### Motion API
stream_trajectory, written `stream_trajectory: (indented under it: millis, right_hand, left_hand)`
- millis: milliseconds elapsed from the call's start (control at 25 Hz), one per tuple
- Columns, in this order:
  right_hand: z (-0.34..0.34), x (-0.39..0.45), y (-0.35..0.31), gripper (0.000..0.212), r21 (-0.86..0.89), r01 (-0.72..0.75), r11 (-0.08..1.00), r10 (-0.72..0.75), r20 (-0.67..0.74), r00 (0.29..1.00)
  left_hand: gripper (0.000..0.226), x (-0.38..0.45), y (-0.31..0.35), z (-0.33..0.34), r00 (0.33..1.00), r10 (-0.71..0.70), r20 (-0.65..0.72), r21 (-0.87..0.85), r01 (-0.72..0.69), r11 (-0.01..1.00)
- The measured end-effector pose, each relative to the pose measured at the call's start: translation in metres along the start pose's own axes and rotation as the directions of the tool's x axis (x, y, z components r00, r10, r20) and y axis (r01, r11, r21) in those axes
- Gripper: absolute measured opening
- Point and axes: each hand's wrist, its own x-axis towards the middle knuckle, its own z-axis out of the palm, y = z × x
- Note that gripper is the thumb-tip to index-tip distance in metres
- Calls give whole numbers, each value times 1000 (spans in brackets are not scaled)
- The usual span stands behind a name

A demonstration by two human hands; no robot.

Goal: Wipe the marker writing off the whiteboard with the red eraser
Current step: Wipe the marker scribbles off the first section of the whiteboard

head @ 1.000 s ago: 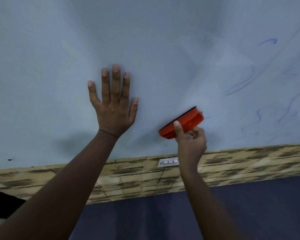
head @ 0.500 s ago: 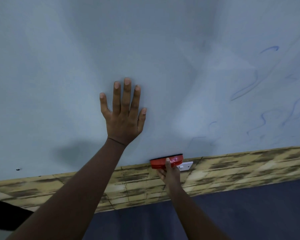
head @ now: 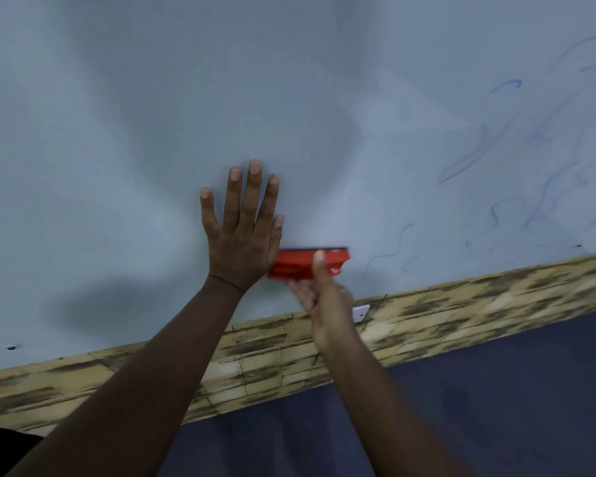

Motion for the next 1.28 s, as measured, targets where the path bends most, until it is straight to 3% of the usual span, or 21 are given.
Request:
stream_trajectory:
  millis: [120, 200, 320, 520, 720, 840, 1000, 1280]
  right_hand:
    - [-7, 0, -65, 43, -20, 221, 975, -221, -162, 962]
    - [-14, 0, -92, 46, -47, 239, 970, -244, -174, 954]
    - [-22, 6, -93, 46, -105, 209, 972, -223, -145, 964]
    - [-50, 30, -80, 51, -51, 140, 989, -146, -134, 980]
    - [-95, 62, -64, 48, -60, 75, 995, -82, -134, 988]
    - [-125, 82, -59, 48, -42, 28, 999, -33, -103, 994]
    - [-157, 107, -59, 50, -37, -65, 997, 63, -48, 997]
    - [-209, 143, -45, 49, -34, -138, 990, 136, -59, 989]
  left_hand:
    - [73, -9, 0, 4, 1000, 15, -7, 9, -15, 1000]
    - [73, -13, 3, 7, 1000, 24, -8, 15, -24, 1000]
    - [74, -17, 9, 7, 1000, 4, 1, 29, -4, 1000]
    - [69, -13, 40, 2, 993, -114, -36, 2, 114, 993]
    - [64, 39, 82, 3, 991, 117, -59, -67, -121, 990]
    - [61, 67, 111, 11, 996, 47, -71, -96, -54, 994]
    - [69, 63, 131, 25, 999, -27, 28, -11, 27, 1000]
    - [68, 54, 135, 36, 1000, -25, -2, 68, 25, 997]
